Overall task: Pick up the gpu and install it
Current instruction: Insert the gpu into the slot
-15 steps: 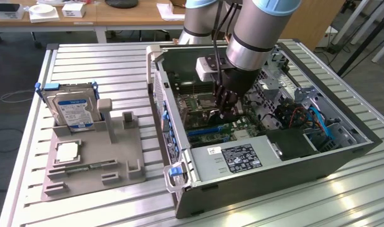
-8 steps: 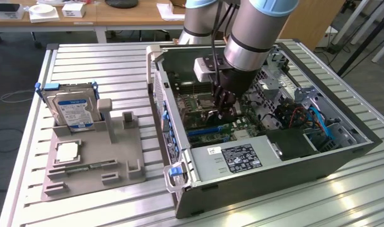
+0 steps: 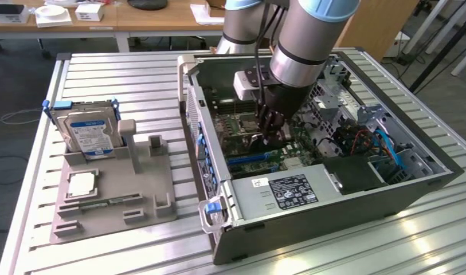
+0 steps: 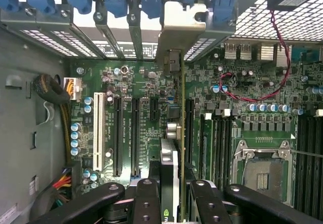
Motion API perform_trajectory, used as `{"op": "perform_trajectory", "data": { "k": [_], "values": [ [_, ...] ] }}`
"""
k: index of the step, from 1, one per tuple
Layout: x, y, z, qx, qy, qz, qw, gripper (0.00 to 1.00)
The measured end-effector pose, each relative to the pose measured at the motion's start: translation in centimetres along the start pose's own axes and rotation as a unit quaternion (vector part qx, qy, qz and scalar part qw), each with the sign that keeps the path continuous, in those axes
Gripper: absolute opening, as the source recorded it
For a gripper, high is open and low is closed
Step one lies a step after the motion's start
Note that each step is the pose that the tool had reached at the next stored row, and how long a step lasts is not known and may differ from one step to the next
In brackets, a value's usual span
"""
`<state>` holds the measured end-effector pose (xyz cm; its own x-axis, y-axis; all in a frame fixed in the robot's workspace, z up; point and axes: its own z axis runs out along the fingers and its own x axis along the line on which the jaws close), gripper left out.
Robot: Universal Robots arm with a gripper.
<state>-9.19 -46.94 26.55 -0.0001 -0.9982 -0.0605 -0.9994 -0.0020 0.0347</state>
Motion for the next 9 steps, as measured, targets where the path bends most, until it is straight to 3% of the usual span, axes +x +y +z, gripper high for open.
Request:
{"op": "perform_trajectory", "data": {
  "k": [9],
  "values": [
    [-0.07, 0.08, 0.41, 0.0, 0.0, 0.0, 1.0, 0.27]
  ]
}}
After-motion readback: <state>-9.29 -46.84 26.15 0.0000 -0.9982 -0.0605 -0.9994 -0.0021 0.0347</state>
